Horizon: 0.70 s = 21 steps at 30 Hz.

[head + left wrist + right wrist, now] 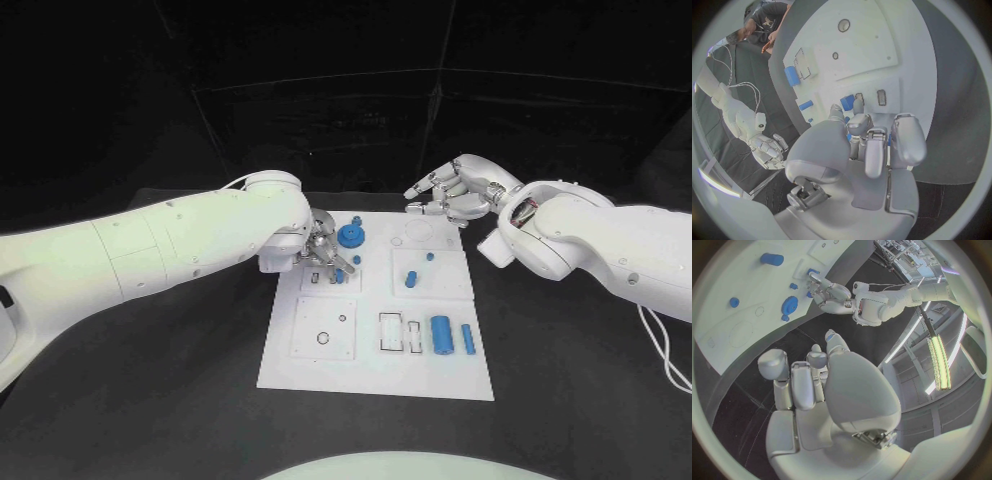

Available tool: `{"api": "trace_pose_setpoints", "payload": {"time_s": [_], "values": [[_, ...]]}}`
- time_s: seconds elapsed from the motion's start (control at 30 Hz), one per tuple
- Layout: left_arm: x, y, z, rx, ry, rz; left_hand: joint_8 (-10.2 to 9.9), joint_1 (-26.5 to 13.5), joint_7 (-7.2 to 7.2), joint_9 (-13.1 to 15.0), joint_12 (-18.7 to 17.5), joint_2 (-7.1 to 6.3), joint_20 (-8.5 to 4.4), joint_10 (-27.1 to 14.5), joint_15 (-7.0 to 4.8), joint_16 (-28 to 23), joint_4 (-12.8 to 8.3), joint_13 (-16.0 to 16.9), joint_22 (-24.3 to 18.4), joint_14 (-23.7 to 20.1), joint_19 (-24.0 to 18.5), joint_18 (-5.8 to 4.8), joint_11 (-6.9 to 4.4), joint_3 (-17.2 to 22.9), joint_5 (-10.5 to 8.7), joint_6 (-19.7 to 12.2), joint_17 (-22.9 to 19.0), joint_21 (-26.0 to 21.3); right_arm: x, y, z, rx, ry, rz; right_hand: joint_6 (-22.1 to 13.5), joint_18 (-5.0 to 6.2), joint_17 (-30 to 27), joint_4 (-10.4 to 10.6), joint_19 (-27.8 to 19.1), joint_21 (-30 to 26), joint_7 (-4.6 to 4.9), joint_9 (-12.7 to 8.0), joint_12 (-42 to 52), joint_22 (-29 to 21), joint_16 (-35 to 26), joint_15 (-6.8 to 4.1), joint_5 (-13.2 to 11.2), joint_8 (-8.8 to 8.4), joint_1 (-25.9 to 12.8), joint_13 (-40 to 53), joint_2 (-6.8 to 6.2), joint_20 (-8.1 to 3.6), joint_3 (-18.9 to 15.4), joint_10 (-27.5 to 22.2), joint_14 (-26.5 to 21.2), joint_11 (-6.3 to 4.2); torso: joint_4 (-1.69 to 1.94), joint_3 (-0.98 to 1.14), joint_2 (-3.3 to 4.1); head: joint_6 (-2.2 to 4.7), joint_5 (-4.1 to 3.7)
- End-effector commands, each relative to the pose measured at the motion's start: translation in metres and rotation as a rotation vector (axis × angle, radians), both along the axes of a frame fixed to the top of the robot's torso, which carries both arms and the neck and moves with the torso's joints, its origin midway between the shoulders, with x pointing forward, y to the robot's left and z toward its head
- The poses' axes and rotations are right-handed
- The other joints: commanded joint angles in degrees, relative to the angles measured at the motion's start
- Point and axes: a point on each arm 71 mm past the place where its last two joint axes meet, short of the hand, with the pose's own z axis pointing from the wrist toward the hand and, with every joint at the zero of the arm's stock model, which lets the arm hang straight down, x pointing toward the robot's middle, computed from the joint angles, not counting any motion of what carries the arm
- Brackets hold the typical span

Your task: Assemble the parts on the task board

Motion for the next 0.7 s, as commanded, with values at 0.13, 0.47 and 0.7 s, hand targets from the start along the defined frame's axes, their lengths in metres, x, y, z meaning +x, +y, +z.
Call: {"api": "trace_pose_setpoints", "payload": {"time_s": [0.13,0.47,0.7], "values": [[-0.0003,-0.0013,0.0004,0.000,0.004,-0.021,0.37,0.99,0.11,0.23,-0.01,0.09,0.02,-0.38,-0.21,0.17,-0.65,-0.05,0.15,6.16,-0.22,-0.66,0.10,0.21,-0.12,-0.58,15.09,0.21,0.0003,0.0012,0.0007,-0.004,0.001,0.012,0.30,0.55,-0.05,-0.26,-0.57,-0.27,0.10,0.01,-0.20,-0.05,-0.33,-0.20,0.29,0.36,-0.08,-0.06,0.09,-0.01,-0.02,-0.16,1.88,-0.18,-0.01,0.03,0.00,0.00,0.00],[0.0003,-0.0018,0.0009,-0.023,0.001,-0.002,0.81,5.49,-0.04,0.88,-0.19,2.41,-0.03,-0.51,-0.32,0.17,-3.99,-0.18,0.24,6.16,-0.42,-0.61,-0.05,3.77,-0.07,-1.38,15.09,0.17,0.0007,0.0026,0.0001,-0.010,0.005,0.015,0.28,0.56,-0.11,-0.30,-0.60,-0.32,0.10,0.01,-0.18,-0.12,-0.39,-0.21,0.31,0.39,-0.11,-0.04,0.10,-0.01,0.00,-0.16,1.87,-0.19,0.02,0.00,0.04,-0.13,-0.03],[-0.0008,-0.0040,0.0014,-0.046,0.002,0.002,0.16,12.01,-0.53,0.83,-1.03,4.52,-0.42,-1.13,-0.76,0.17,-9.13,-0.70,-0.05,6.16,-0.74,-0.50,-0.56,9.92,0.02,-2.70,15.09,-0.14,0.0013,0.0049,-0.0007,-0.022,0.005,0.024,0.27,0.58,-0.12,-0.38,-0.66,-0.39,0.08,0.00,-0.19,-0.23,-0.41,-0.21,0.32,0.41,-0.04,-0.06,0.08,-0.01,0.03,-0.18,1.86,-0.20,0.06,-0.01,0.00,-0.12,0.07]]}}
